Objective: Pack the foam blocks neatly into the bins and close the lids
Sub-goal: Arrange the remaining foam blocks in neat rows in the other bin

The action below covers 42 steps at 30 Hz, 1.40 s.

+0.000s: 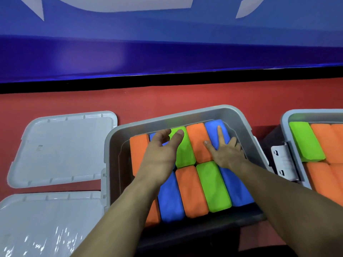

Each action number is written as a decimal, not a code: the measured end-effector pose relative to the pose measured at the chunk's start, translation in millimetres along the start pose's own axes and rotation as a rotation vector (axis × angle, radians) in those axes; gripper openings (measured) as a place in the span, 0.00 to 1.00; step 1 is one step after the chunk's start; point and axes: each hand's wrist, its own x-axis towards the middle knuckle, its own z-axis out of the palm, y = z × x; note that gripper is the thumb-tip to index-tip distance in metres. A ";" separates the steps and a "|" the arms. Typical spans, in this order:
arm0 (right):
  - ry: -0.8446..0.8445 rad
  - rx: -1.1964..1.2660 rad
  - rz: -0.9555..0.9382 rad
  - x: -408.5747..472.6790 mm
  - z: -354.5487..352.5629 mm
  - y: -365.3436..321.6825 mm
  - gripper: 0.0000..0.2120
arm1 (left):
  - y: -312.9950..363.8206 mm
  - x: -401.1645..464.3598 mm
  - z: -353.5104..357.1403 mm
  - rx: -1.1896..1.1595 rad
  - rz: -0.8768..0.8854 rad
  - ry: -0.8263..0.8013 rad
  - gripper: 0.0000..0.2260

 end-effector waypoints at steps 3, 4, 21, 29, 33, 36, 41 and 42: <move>-0.039 -0.027 0.004 -1.4 -9.0 -1.2 0.41 | -11.0 0.7 -1.9 0.101 0.000 -0.023 0.28; -0.062 -0.050 0.008 -2.6 -11.3 -2.8 0.41 | -13.3 1.5 -3.8 0.128 -0.002 -0.026 0.29; -0.282 0.001 -0.447 -174.7 -109.4 -42.3 0.33 | -107.0 -10.4 -69.8 0.546 -0.494 0.471 0.38; -0.239 -0.146 -0.517 -152.2 -111.1 -75.2 0.34 | -121.0 9.7 -100.8 0.502 -0.312 0.327 0.28; -0.254 -0.089 -0.523 -139.2 -110.2 -81.9 0.34 | -102.6 31.2 -108.0 0.259 -0.084 0.179 0.21; -0.227 -0.058 -0.519 -133.3 -108.9 -79.1 0.34 | -87.1 39.1 -96.1 0.371 0.020 0.118 0.21; -0.233 -0.058 -0.482 -127.1 -106.8 -62.0 0.36 | -91.8 28.2 -55.3 0.538 -0.098 -0.126 0.33; -0.227 -0.052 -0.478 -125.2 -106.3 -60.2 0.36 | -95.9 29.6 -50.5 0.643 -0.078 -0.127 0.35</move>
